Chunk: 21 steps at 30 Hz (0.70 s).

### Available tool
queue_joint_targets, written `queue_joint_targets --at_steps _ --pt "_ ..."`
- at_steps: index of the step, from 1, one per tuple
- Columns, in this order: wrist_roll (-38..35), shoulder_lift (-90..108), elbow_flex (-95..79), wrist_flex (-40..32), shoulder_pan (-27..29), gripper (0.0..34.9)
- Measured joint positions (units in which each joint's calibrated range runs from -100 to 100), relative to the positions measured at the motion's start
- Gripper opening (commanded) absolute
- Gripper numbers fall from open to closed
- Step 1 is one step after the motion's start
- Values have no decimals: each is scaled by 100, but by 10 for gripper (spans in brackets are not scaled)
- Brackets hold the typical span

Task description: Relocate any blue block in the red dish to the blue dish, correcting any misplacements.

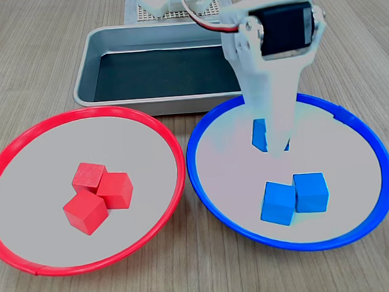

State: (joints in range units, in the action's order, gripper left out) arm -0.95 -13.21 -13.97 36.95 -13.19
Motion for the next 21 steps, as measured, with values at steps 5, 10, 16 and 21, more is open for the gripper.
queue_joint_targets --at_steps 5,10,16,21 --pt "-20 -230 54 -8 -35 3" --pt "-24 -324 109 -8 -9 3" --pt "-73 -529 318 -73 80 45" --pt "-78 -546 463 -139 71 102"
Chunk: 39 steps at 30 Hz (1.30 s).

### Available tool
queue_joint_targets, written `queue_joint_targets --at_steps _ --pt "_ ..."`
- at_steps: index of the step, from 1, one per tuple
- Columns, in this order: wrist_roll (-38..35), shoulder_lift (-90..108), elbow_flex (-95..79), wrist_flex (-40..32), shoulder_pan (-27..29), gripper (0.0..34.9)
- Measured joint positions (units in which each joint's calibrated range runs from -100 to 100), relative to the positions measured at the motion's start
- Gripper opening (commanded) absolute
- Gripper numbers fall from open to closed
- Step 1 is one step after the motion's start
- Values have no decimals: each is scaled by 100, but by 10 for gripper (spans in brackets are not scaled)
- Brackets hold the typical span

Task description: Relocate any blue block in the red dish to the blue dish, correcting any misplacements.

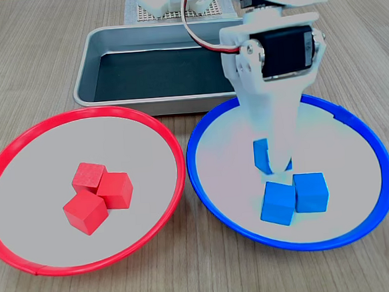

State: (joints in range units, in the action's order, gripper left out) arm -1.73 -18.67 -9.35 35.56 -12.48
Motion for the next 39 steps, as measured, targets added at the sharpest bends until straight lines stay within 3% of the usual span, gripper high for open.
queue_joint_targets --at_steps 3,17,22,27,34,39 --pt "0 0 18 0 9 124" --pt "-117 554 -181 220 106 84" --pt "-249 1722 -1098 90 150 37" --pt "-278 3061 -2151 -563 540 5" --pt "-278 5345 -4510 -1746 1018 4" --pt "-259 7016 -6180 -1558 1106 4"
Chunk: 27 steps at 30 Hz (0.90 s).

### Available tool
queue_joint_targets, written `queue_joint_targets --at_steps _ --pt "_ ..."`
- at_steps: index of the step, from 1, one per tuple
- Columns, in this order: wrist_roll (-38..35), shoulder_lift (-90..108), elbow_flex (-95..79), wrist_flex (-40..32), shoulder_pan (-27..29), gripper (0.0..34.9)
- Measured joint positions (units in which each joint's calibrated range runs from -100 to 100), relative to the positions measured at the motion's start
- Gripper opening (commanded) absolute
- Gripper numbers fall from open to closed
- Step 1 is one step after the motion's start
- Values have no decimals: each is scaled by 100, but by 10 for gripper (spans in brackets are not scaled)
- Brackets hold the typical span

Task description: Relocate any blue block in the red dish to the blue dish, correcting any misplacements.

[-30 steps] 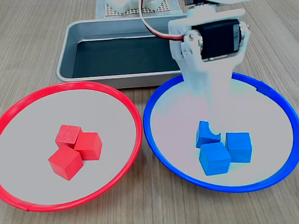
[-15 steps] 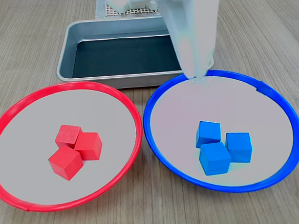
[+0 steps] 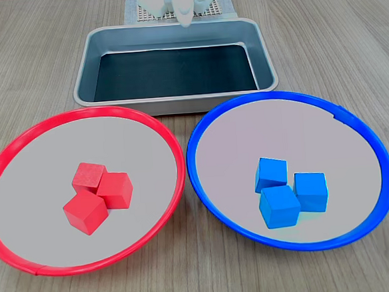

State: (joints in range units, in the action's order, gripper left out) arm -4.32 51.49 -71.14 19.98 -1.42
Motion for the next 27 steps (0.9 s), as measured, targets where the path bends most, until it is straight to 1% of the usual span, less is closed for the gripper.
queue_joint_targets --at_steps 5,9,13,18,20,27 --pt "83 1509 -1189 628 -18 4" --pt "107 2643 -2078 995 53 4" --pt "112 3410 -2568 1272 80 3" --pt "176 3922 -2795 1566 97 3" --pt "205 4118 -2831 1794 97 3" --pt "259 4399 -2886 2137 97 3"
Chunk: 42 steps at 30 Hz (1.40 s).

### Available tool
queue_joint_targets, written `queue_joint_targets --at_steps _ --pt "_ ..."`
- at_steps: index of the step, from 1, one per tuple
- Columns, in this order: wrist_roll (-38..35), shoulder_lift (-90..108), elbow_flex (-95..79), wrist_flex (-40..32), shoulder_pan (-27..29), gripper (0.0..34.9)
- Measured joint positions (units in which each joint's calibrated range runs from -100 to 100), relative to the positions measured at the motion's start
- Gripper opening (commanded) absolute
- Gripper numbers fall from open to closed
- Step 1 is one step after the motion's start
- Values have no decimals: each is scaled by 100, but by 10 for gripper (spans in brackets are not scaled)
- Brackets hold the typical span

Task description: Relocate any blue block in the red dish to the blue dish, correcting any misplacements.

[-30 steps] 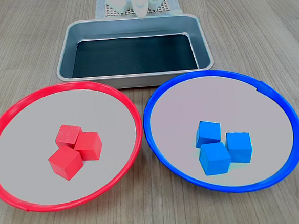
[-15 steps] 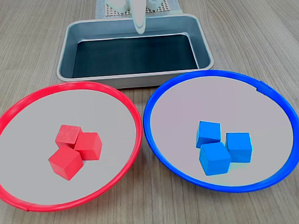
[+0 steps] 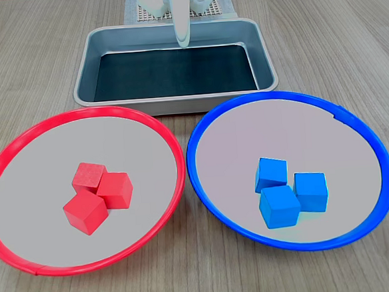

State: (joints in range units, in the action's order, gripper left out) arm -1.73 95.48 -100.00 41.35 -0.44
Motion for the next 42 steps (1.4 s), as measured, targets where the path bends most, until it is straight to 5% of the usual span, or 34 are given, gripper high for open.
queue_joint_targets --at_steps 10,42 --pt "117 290 0 571 0 3" --pt "142 315 0 612 0 3"
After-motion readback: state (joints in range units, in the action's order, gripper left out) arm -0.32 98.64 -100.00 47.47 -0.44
